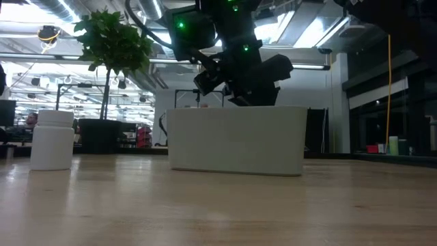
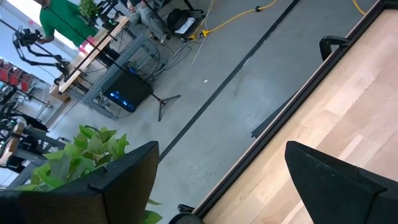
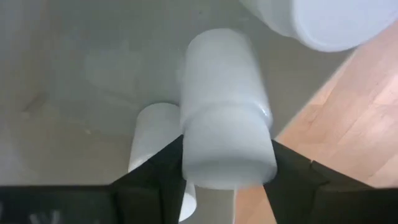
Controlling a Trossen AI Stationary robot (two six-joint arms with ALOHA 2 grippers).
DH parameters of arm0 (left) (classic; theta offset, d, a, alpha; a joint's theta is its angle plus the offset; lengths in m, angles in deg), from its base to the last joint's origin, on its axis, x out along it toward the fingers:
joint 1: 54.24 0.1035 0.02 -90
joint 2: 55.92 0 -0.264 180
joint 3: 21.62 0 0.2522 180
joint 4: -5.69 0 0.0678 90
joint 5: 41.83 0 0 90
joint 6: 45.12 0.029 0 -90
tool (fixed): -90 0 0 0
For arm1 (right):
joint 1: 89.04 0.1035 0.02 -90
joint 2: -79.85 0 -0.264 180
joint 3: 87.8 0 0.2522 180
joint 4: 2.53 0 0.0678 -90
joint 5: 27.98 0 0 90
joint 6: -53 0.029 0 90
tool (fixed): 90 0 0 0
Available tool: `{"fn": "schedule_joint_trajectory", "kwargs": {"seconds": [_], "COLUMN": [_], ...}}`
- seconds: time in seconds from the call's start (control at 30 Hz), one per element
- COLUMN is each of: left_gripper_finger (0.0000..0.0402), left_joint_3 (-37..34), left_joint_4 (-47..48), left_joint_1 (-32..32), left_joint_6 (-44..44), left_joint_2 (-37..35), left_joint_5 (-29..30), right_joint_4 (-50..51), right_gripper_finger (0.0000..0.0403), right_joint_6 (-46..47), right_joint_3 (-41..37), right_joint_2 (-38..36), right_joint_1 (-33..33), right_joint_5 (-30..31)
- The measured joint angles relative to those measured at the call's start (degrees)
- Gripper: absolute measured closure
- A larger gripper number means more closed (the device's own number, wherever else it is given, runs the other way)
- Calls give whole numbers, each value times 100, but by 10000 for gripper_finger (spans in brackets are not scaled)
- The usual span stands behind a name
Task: Pick and place pill bottles into a basket
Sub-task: Put the white pill bottle into the gray bin
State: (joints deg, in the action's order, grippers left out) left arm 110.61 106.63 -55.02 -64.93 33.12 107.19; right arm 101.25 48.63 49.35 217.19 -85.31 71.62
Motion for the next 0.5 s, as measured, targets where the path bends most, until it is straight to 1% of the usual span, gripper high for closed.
{"fn": "schedule_joint_trajectory", "kwargs": {"seconds": [0.13,0.23,0.37,0.5], "left_gripper_finger": [59,59,59,59], "left_joint_3": [0,0,0,0], "left_joint_4": [0,0,0,0], "left_joint_1": [0,0,0,0], "left_joint_6": [-1,0,0,0], "left_joint_2": [0,0,0,0], "left_joint_5": [0,0,0,0], "right_joint_4": [0,0,13,6], "right_gripper_finger": [190,178,174,174], "right_joint_6": [-35,-59,-62,-22], "right_joint_3": [0,0,63,484], "right_joint_2": [0,0,0,-23], "right_joint_1": [0,0,0,40], "right_joint_5": [12,114,156,156]}}
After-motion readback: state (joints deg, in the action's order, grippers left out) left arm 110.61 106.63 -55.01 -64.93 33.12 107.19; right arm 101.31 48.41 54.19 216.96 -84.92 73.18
